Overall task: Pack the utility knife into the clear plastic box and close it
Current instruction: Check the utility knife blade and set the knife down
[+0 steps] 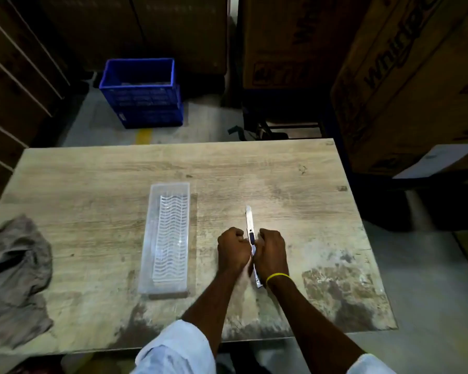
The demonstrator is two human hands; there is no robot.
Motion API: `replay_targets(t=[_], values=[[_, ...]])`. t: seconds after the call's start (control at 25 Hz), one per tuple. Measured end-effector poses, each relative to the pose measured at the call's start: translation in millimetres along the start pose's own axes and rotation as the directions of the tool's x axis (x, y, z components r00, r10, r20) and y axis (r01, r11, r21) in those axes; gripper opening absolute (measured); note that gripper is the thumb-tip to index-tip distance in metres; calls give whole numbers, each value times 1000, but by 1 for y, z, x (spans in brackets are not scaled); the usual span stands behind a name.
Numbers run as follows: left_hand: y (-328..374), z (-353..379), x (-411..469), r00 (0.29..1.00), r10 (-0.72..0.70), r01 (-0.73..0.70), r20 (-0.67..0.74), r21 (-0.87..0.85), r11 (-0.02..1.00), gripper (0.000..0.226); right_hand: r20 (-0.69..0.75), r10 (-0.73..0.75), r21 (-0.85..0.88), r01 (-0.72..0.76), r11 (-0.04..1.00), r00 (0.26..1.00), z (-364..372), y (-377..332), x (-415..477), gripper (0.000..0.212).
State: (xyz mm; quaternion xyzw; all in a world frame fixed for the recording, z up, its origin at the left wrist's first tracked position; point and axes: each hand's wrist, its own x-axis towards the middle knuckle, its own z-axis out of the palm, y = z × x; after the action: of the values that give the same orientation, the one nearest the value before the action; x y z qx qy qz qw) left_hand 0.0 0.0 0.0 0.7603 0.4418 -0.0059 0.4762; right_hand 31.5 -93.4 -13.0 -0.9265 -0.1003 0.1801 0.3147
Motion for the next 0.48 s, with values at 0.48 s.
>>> replay_targets(t=[0.48], values=[[4,10,16,962,-268,274,58,-154,949,14,-31,450,278,-425,861,893,3,-20,20,15]])
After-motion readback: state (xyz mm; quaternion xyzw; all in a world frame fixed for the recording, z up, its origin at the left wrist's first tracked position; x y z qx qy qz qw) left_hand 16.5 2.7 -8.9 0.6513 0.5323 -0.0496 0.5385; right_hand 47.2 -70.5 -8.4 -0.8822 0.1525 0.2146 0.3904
